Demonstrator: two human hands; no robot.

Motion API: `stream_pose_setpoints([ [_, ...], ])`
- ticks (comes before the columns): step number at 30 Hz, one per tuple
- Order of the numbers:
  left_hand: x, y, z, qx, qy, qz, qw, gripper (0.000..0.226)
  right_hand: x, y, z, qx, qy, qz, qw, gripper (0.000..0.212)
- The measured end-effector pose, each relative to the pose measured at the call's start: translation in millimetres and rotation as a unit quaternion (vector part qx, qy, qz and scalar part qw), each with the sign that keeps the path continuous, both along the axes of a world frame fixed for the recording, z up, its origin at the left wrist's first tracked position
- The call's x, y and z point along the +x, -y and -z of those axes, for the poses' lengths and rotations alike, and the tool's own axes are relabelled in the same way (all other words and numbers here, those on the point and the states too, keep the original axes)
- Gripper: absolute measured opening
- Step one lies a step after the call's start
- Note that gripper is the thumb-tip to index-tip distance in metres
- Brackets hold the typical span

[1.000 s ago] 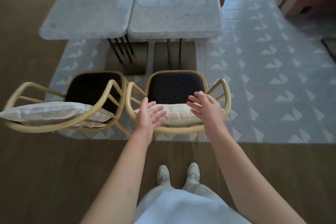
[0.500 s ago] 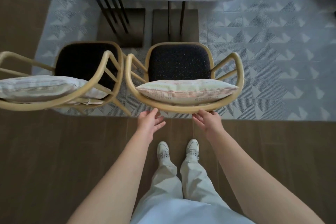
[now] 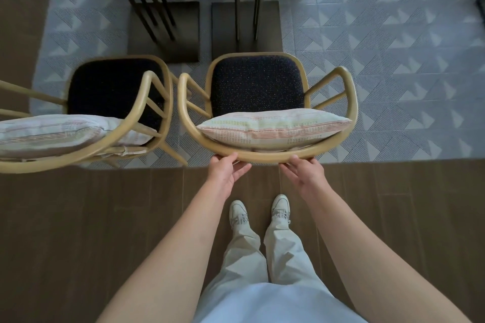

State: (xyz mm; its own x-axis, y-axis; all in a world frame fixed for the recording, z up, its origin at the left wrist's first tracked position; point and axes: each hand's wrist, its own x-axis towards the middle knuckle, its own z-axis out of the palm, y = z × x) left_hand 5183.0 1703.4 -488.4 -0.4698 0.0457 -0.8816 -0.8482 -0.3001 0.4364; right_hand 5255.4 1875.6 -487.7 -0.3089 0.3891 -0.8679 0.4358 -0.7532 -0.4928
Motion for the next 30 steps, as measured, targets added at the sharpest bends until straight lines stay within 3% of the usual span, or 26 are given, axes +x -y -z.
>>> stream_pose_setpoints([
  [10,-8,10,-1,0.018,-0.002,0.002,1.000,0.032,-7,6,4,0.010,-0.001,-0.017,1.000,0.038],
  [25,-2,12,-5,0.003,-0.008,0.012,1.000,0.033,-2,11,-7,0.021,-0.006,-0.029,0.999,0.041],
  [30,-2,15,-6,-0.005,-0.010,0.054,0.998,0.034,-3,11,-11,0.035,0.009,-0.046,0.998,0.036],
])
